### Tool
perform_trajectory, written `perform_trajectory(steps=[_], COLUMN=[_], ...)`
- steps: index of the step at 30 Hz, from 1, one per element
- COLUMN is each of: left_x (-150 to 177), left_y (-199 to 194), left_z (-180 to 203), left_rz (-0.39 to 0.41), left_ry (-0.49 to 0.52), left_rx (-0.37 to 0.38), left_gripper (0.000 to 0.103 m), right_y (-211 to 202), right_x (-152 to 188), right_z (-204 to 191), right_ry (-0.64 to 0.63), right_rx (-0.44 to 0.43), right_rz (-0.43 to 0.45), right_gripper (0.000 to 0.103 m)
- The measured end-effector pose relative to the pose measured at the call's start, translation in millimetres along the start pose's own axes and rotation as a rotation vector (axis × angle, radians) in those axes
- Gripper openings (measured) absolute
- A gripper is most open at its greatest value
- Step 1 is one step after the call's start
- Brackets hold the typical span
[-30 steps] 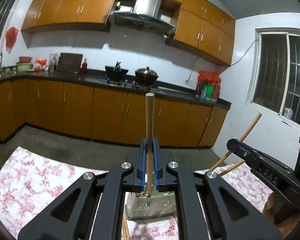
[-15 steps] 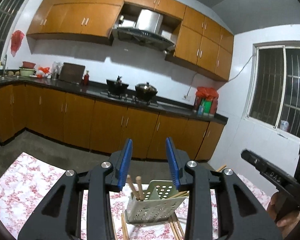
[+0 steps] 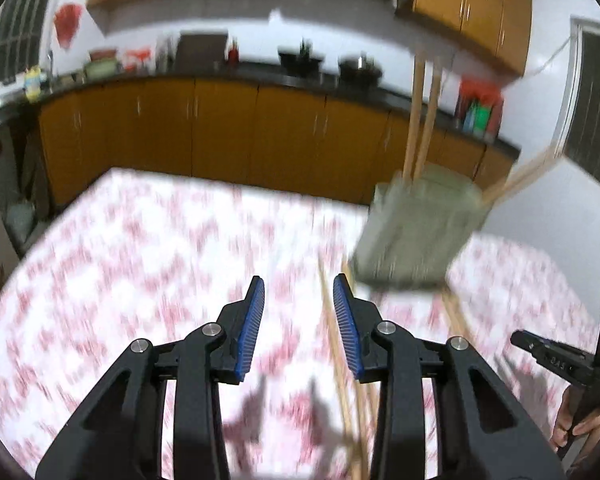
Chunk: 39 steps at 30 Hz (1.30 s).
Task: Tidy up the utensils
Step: 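Close the left tool on a chopstick while the right tool grasps another chopstick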
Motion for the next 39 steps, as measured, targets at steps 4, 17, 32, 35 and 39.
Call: perform_trajectory(steps=[4,17,32,35,39], left_x=[33.0,72.1,92.6,93.0,92.1], left_y=[15.1,35.6,45.1,44.5,46.2], left_z=[4.3,26.3,38.6,38.0,36.9], left_rz=[-0.085,-0.207,-0.278,-0.277,-0.275], left_ry=[0.022,0.041,0.092,0.093,0.097], left_rx=[0.010,0.063,0.064,0.061,0.053], left_gripper=[0.032,0.023,0.015,0.013,0.009], right_y=[8.3,19.2,18.5,16.1,14.2], right_x=[19.2,21.8,20.3,23.1,25.8], right_z=[-16.2,-25.1,-8.5,-7.8,-7.3], right_ry=[-0.029,-0.075,-0.047,-0.055,-0.062], right_rx=[-0.029,0.031,0.059,0.065,0.067], right_rz=[-0.025,-0.027,-0.018,-0.018,-0.011], right_gripper=[0.016,0.008,0.009,0.009,0.009])
Point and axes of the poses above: each gripper's, at about its wrist camera, not at the fingertips, and y roughly the way its jaws point, z to its right, x to its underside, the point moved 8 cm from there along y, roughly the way its jaws point, and after that the axes turned 5 degrees about x, right-handed, at the moved point
